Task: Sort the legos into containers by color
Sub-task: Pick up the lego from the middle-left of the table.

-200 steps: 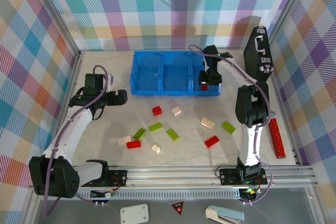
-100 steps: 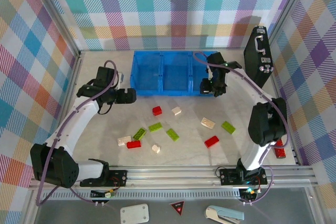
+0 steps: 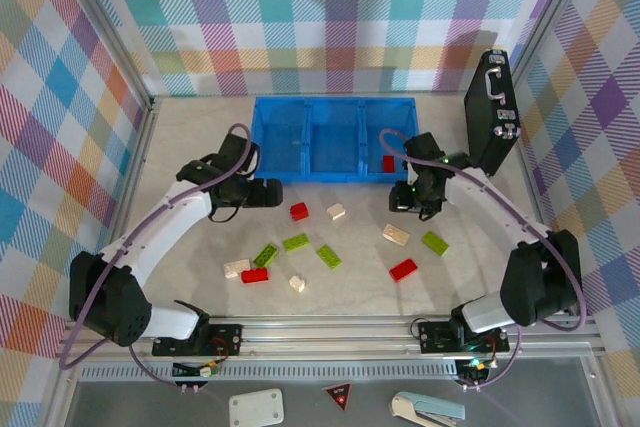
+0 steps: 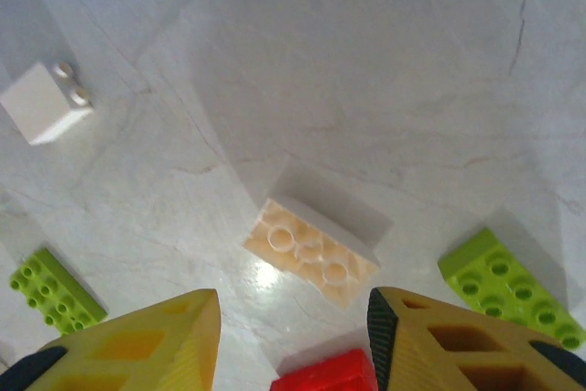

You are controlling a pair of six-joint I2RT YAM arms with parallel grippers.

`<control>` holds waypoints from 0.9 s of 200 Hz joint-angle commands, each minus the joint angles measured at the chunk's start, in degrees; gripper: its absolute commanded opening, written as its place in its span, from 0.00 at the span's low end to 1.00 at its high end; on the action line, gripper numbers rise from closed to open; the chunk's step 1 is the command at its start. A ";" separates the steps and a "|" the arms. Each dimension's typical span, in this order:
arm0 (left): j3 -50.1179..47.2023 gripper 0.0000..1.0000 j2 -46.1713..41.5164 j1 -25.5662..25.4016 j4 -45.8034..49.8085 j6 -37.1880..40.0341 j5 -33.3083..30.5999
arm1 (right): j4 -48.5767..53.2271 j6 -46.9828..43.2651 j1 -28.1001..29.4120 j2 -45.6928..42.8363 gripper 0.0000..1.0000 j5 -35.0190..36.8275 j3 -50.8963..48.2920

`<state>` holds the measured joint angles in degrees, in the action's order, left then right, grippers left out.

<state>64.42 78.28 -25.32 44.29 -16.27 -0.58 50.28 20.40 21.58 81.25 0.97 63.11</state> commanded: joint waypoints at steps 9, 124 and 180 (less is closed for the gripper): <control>-2.53 0.91 2.35 -3.44 0.53 -5.04 -1.12 | -0.88 1.70 0.39 -3.95 0.48 -0.56 -4.68; -16.45 0.71 1.79 -9.44 -0.25 -8.52 -1.07 | -2.99 1.61 0.39 -6.55 0.48 -1.64 -12.78; -18.29 0.68 4.65 -9.75 -3.55 -5.74 1.93 | -3.13 1.61 0.54 -6.69 0.48 -1.95 -13.98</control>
<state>46.72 81.38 -34.39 42.22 -23.94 -0.27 47.37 21.82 21.78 75.79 0.08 50.00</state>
